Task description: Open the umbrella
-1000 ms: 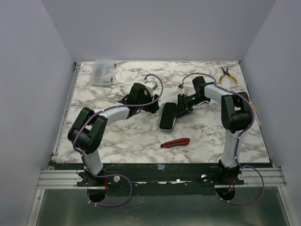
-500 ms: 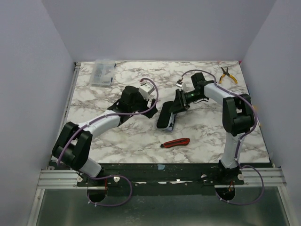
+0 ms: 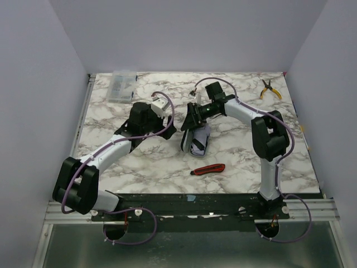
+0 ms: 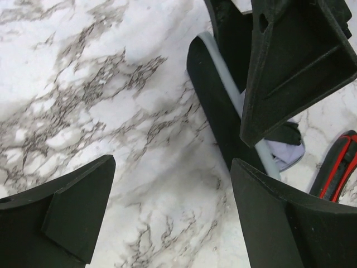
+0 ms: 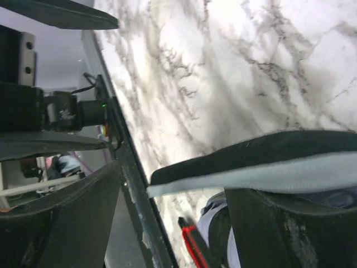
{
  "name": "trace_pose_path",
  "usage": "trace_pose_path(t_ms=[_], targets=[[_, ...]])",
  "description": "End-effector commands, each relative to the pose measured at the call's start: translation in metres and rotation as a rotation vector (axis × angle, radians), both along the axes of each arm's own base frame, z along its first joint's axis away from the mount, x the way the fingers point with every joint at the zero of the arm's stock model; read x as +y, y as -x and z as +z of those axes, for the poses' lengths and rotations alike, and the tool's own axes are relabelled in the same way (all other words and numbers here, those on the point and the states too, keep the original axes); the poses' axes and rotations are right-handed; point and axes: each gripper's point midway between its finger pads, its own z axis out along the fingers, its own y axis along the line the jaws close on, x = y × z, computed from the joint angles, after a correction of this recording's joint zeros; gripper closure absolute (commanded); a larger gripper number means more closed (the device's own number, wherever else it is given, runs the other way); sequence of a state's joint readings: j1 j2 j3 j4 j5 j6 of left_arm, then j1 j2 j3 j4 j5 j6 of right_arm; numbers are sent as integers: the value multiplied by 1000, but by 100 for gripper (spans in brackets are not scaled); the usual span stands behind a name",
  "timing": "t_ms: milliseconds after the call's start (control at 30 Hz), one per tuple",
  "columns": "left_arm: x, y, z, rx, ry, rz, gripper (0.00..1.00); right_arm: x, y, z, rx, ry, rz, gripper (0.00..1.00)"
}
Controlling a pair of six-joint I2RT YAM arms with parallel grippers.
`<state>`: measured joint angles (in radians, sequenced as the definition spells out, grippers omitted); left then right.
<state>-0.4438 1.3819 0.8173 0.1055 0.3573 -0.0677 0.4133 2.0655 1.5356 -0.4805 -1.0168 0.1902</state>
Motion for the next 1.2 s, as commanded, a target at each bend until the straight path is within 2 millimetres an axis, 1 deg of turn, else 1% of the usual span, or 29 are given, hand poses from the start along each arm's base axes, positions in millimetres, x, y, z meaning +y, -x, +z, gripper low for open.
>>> trace_pose_path(t_ms=[0,67,100,200,233,267,333,400,500,567,633,700,733,800,900,967,1067,1133,1167], targets=[[18,11,-7,52,-11,0,13,5,-27,-27,-65,102,-73,23],[23,14,-6,55,-23,-15,13,4,-31,-23,-92,115,-64,21],[25,17,-7,59,-33,-24,13,3,-32,-17,-120,114,-49,18],[29,20,-6,44,-42,-47,13,1,-30,7,-201,98,-19,12],[30,20,-6,43,-42,-49,12,0,-29,14,-222,91,-9,2],[31,21,-5,44,-39,-51,13,-1,-26,22,-239,82,-3,0],[30,22,-1,40,-23,-56,13,-4,-21,35,-269,82,13,0],[27,22,8,7,-6,-77,13,-11,-15,41,-275,105,16,0],[23,24,21,-41,11,-110,14,-23,-6,41,-294,149,19,0],[20,21,34,-106,9,-133,16,-36,2,41,-276,175,-1,1],[18,21,42,-158,-8,-155,17,-50,5,40,-259,213,-50,4],[14,23,47,-202,-30,-181,19,-67,5,34,-256,259,-107,8],[13,24,48,-221,-42,-191,19,-76,3,32,-234,291,-165,12],[11,25,47,-240,-63,-204,20,-96,1,19,-219,367,-258,21],[11,24,45,-234,-69,-199,20,-116,1,3,-223,436,-335,35],[11,23,43,-223,-71,-190,20,-120,6,-4,-215,452,-358,41],[12,23,41,-215,-74,-186,21,-122,11,-12,-208,448,-371,57],[12,22,40,-213,-78,-180,21,-120,13,-18,-197,432,-379,71],[13,21,39,-211,-81,-176,21,-117,14,-20,-184,420,-379,75]])
